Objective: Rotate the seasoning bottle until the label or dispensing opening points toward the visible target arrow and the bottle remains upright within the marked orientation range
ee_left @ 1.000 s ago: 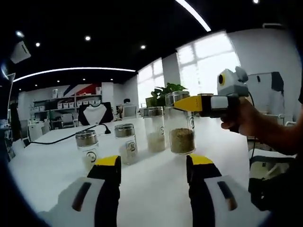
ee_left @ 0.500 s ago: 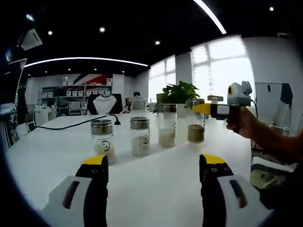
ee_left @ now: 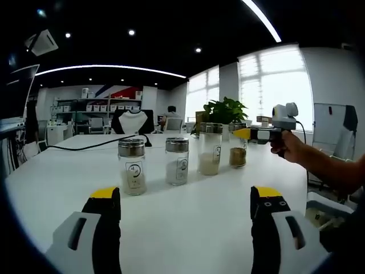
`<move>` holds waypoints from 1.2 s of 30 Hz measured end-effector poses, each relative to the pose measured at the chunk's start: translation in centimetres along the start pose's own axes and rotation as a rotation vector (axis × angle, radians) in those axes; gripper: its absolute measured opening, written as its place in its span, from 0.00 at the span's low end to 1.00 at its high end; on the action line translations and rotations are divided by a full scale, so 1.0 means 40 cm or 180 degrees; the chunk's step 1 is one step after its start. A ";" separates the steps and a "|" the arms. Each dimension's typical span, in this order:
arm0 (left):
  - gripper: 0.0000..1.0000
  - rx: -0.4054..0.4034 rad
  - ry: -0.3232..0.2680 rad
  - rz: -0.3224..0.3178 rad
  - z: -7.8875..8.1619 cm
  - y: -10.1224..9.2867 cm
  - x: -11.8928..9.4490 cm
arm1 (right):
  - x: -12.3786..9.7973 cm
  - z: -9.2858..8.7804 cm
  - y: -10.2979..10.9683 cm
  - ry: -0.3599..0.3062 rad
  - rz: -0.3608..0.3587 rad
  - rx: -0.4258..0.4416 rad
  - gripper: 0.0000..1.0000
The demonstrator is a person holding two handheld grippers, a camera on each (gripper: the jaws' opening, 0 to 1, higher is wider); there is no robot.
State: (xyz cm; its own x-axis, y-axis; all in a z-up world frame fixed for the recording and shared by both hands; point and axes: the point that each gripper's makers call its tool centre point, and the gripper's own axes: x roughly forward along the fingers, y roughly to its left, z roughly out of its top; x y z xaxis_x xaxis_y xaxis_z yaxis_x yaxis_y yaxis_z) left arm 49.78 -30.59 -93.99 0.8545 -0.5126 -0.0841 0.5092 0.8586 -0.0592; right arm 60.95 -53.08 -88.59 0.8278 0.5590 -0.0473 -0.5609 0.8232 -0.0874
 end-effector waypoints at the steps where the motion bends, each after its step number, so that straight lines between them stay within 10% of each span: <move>1: 1.00 0.0007 0.0010 -0.0005 -0.002 -0.001 0.000 | 0.001 -0.003 -0.007 0.0006 -0.0017 0.0006 0.37; 36: 0.97 -0.0023 -0.0036 -0.0005 0.007 0.002 -0.003 | 0.017 -0.019 -0.032 -0.0069 0.0017 0.0007 0.46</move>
State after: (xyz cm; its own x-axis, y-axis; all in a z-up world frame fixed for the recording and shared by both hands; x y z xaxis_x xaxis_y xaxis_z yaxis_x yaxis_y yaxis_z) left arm 49.75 -30.45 -93.70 0.8549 -0.5137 -0.0729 0.5097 0.8578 -0.0666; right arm 62.23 -53.83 -89.28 0.8244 0.5654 -0.0262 -0.5653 0.8205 -0.0850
